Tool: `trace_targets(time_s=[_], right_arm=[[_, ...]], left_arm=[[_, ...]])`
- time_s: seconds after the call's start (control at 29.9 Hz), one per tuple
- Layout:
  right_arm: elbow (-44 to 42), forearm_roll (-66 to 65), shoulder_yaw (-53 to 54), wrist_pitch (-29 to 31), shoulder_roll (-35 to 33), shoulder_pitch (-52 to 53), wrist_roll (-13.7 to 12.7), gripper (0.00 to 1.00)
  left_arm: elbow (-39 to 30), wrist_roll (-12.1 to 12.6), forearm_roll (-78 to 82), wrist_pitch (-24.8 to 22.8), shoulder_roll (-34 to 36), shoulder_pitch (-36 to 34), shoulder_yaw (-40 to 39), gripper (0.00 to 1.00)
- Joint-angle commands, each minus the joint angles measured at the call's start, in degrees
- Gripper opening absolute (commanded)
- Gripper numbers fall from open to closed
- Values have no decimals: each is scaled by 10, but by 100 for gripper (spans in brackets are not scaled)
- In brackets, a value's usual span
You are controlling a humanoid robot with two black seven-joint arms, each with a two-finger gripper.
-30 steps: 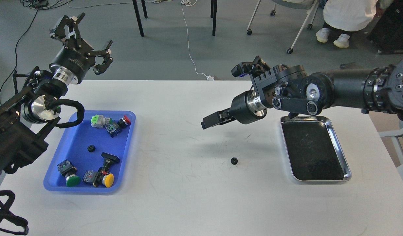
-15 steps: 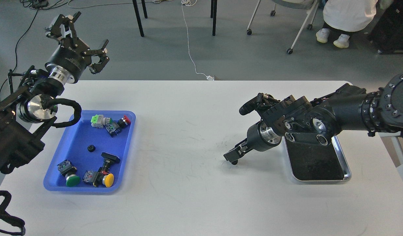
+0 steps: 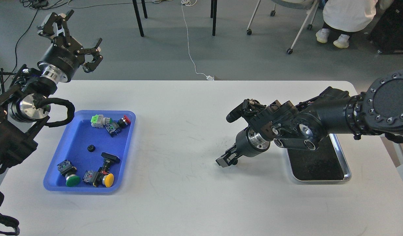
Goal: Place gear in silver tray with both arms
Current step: 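Close the right gripper on the black gear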
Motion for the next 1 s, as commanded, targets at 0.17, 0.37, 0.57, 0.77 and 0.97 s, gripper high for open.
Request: trace_targets(time_s=[0.17,0.37,0.57,0.77,0.97], right_arm=[[-1,0,-32,2,1,6,-2,50],[8,-14,-42,1,0,7,0,50],[7,-11,-34,0,1,7,1,49],[8,-14,-35,1,1,7,0,40],[8,-15,-40,2,1,7,-1,23]], left_arm=[[-1,-1,0,2,5,0,-1,98],[-1,-1,0,3,6,0,-1,98],[-1,-1,0,2,7,0,-1,98],[-1,-4,0,0,11,1,-1,98],[-1,-14,0,0,14,5,-1,98]])
